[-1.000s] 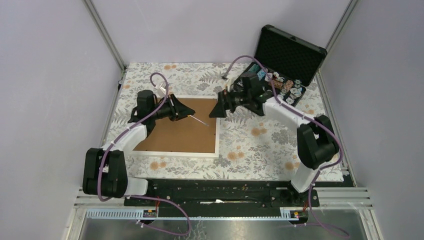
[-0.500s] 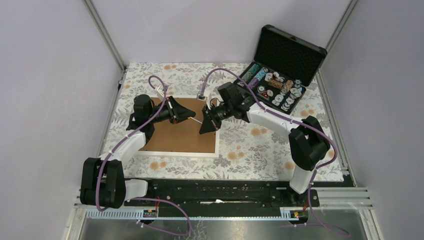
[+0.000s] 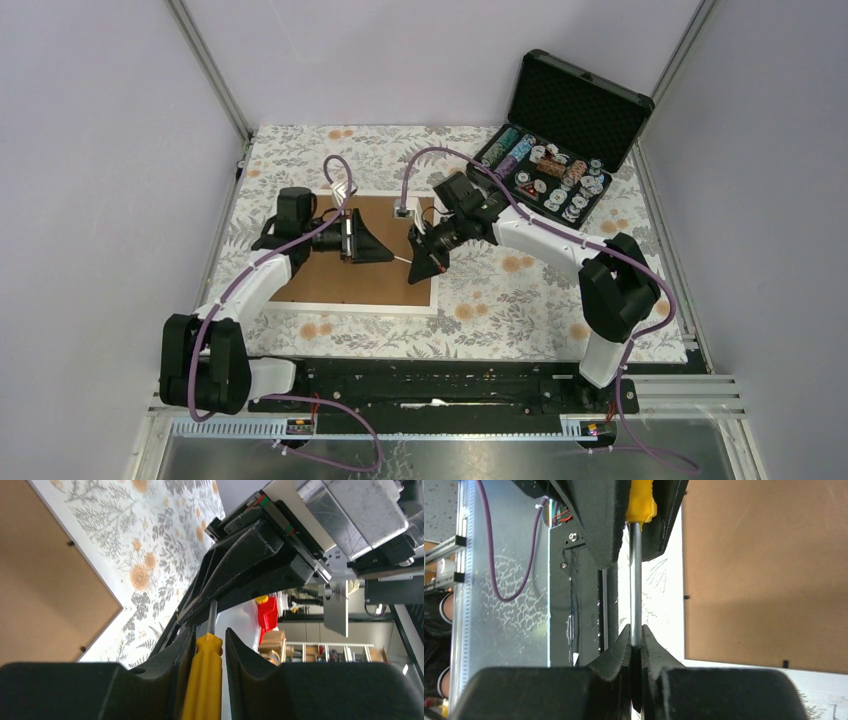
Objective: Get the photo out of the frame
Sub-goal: Adjust the screwdriver.
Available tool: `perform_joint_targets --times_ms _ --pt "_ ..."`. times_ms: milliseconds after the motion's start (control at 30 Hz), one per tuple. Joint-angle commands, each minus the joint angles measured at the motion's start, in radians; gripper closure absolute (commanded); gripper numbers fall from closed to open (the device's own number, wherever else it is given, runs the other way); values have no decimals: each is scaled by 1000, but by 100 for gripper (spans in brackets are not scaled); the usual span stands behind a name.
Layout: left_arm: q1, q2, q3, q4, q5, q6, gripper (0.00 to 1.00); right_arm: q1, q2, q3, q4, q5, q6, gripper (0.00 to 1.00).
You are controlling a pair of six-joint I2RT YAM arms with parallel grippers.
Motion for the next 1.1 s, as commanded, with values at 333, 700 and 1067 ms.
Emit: perform_joint_targets --times_ms 333,700,1067 --pt "-66 37 68 -124 57 171 67 23 -44 41 -202 -78 -207 100" --pt "-134 23 57 -123 43 172 77 27 -25 64 -177 -76 -192 100" --pt "7 -2 -39 -134 -38 205 100 -150 -69 -88 122 -139 144 8"
